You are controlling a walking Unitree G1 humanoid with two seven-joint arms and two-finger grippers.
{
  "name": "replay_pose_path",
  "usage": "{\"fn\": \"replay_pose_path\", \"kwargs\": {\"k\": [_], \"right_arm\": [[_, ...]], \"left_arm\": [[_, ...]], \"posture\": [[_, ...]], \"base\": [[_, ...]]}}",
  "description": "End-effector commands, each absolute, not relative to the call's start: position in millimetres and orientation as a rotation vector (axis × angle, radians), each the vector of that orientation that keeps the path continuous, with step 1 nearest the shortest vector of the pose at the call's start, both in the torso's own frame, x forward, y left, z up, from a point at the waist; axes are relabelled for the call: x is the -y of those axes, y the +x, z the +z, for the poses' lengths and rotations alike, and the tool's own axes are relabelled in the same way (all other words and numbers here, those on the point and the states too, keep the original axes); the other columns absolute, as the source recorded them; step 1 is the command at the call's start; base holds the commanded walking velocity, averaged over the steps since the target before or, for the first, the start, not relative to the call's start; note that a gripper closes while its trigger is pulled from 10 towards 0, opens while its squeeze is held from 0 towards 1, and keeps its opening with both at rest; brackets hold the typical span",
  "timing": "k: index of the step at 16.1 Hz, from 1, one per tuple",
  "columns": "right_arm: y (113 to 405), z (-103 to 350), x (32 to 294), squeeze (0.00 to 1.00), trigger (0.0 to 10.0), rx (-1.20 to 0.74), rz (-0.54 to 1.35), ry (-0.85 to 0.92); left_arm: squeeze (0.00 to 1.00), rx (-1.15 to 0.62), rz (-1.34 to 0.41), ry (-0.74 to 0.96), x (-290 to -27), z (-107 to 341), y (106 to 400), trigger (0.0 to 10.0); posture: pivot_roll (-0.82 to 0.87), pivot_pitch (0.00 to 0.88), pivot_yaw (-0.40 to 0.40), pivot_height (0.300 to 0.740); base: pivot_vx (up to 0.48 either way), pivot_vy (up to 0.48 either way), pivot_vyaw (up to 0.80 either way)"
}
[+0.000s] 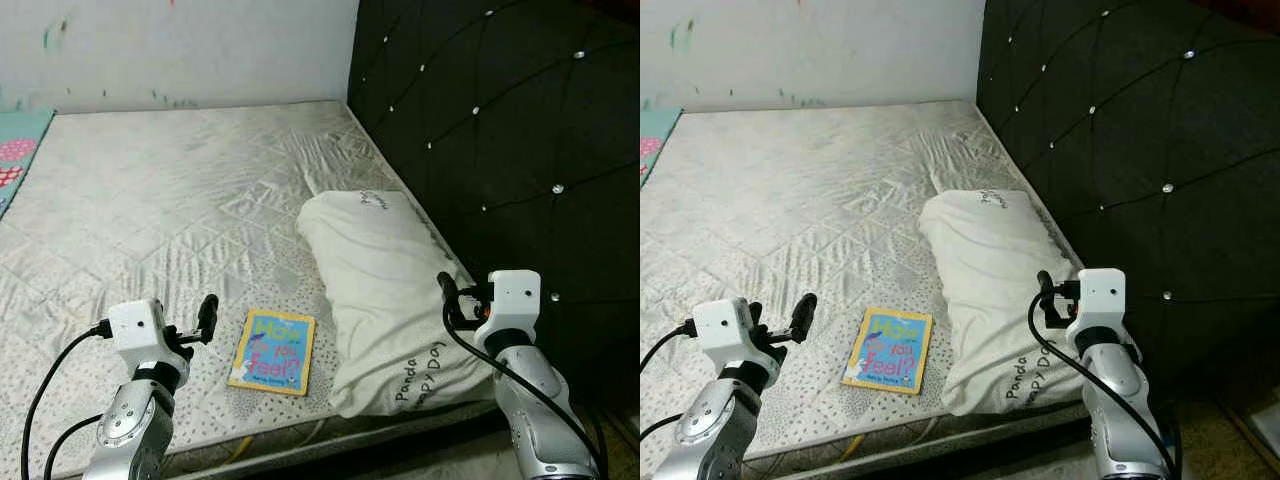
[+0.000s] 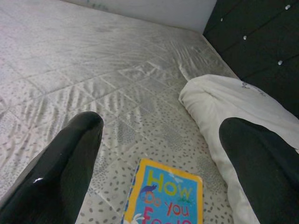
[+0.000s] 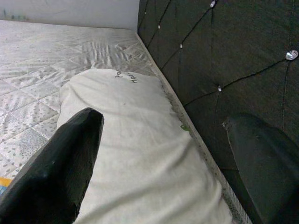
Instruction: Clean up the room
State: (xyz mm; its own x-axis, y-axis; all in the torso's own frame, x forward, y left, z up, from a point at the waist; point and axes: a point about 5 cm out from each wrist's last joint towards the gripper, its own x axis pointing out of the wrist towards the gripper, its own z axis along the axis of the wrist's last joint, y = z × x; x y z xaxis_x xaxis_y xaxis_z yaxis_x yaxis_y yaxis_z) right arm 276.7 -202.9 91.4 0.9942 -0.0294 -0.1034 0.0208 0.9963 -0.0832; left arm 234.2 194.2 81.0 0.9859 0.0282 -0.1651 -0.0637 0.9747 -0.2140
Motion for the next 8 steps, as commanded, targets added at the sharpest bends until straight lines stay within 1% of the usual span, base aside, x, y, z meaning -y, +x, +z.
{"fn": "replay_pose_path", "kwargs": {"k": [1,8], "right_arm": [[278.0,93.3,205.1,0.0,10.0,-0.103,-0.033,-0.084],[278.2,94.2,204.3,0.0,10.0,-0.095,-0.022,-0.094]], "left_arm": [[0.0,-0.159,0.04,-0.224,-191.5,81.7,234.3,10.0],[0.0,-0.171,0.066,-0.223,-193.0,78.8,226.0,10.0]], "posture": [[-0.08,0.0,-0.031,0.74],[-0.07,0.0,-0.036,0.74]], "base": [[0.0,0.0,-0.65],[0.0,0.0,0.0]]}}
